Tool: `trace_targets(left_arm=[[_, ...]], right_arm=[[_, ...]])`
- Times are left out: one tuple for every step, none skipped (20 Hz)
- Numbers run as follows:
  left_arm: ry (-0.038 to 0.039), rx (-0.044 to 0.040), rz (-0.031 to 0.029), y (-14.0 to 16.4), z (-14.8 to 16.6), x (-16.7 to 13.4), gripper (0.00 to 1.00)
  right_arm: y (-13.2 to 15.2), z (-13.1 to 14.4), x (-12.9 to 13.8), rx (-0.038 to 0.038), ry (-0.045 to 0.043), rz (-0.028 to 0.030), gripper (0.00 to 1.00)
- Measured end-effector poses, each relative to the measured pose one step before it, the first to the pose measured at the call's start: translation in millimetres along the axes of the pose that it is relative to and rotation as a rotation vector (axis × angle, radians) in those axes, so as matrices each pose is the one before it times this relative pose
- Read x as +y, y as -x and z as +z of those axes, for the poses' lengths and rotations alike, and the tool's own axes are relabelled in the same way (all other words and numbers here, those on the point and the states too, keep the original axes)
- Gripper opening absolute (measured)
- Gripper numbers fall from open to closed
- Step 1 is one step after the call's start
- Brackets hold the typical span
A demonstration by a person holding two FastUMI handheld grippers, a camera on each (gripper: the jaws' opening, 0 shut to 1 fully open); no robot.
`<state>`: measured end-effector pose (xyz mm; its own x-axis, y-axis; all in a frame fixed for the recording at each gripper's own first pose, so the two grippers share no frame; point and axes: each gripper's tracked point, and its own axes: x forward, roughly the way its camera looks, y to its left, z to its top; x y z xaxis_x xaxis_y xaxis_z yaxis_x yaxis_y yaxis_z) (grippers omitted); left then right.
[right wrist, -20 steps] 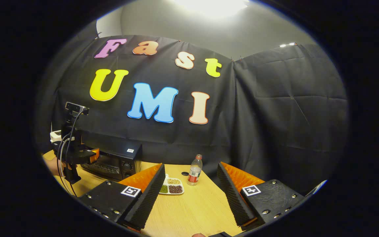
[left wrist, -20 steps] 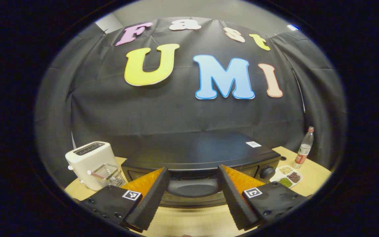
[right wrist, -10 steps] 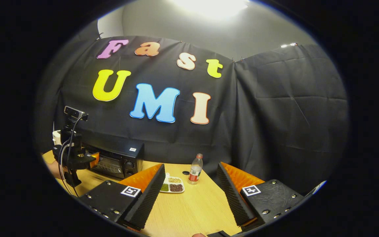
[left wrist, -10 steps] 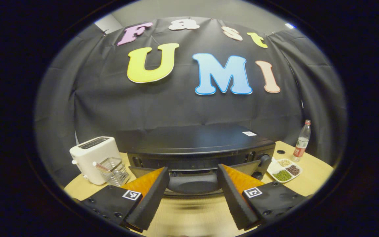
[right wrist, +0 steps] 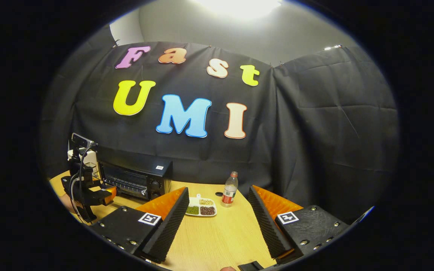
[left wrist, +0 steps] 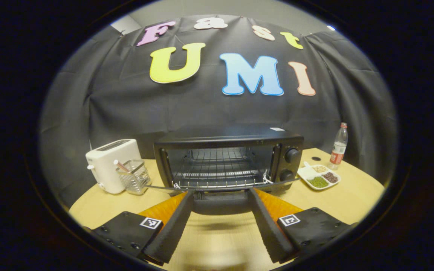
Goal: Open the electric oven with the left hand, put the food in, and close the electric oven.
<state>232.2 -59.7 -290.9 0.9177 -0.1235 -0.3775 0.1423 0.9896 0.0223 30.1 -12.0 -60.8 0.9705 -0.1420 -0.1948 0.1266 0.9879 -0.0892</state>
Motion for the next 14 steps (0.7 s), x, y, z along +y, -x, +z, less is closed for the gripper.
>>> trace_targets(left_arm=[[-0.01194,0.01016,0.00020,3.01,-8.78,-1.39,0.97],[-0.01059,0.01199,0.00558,4.36,-8.92,0.87,0.97],[-0.00693,0.01179,0.00212,3.61,-9.65,-0.28,0.97],[-0.01049,0.02169,0.00649,4.31,-11.04,0.53,0.97],[-0.00829,0.01176,0.00653,7.29,-6.97,0.61,0.97],[-0.00253,-0.00046,0.00438,8.12,-0.89,1.21,0.97],[0.00377,-0.00740,0.00131,9.96,2.57,-1.22,0.97],[0.00847,-0.01374,-0.00126,9.43,6.90,-0.77,0.97],[0.00602,-0.01408,0.00146,8.47,7.59,-0.90,0.97],[0.00586,-0.01804,0.00349,6.72,9.81,0.11,0.97],[0.00690,-0.02062,0.00248,3.38,11.45,-0.11,0.97],[0.00619,-0.02127,0.00266,-0.47,13.26,0.05,0.97],[0.00422,-0.02062,0.00194,-4.89,12.52,-1.39,1.00],[0.00189,-0.01898,-0.00284,-8.23,12.26,-1.60,0.97]], right_arm=[[1.92,-3.17,1.94,0.01287,-0.00715,0.01378,0.96],[0.07,-5.43,1.78,0.01512,-0.00685,0.01385,0.96],[0.92,-5.27,2.07,0.02003,-0.00573,0.01509,0.96],[0.12,-5.35,0.27,0.01588,-0.00576,0.01192,0.96],[1.33,-2.13,0.16,0.00901,-0.00671,0.01116,0.96],[0.77,-2.44,1.18,0.00215,-0.00724,0.01010,0.96],[1.01,-0.86,0.90,-0.00133,-0.00691,0.01212,0.96],[0.18,-1.81,0.88,-0.00207,-0.00528,0.01137,0.96],[-0.17,-0.62,1.14,-0.00017,-0.00303,0.00996,0.96],[0.42,-2.08,1.22,-0.00124,-0.00212,0.01037,0.96],[-0.19,0.95,1.02,-0.00402,-0.00173,0.00957,0.96],[-0.93,0.38,0.25,-0.00492,0.00058,0.00566,0.96],[-1.39,1.02,-0.40,-0.00170,0.00481,0.00042,0.96],[-1.28,0.26,-0.76,-0.00407,0.00372,-0.00623,0.96]])
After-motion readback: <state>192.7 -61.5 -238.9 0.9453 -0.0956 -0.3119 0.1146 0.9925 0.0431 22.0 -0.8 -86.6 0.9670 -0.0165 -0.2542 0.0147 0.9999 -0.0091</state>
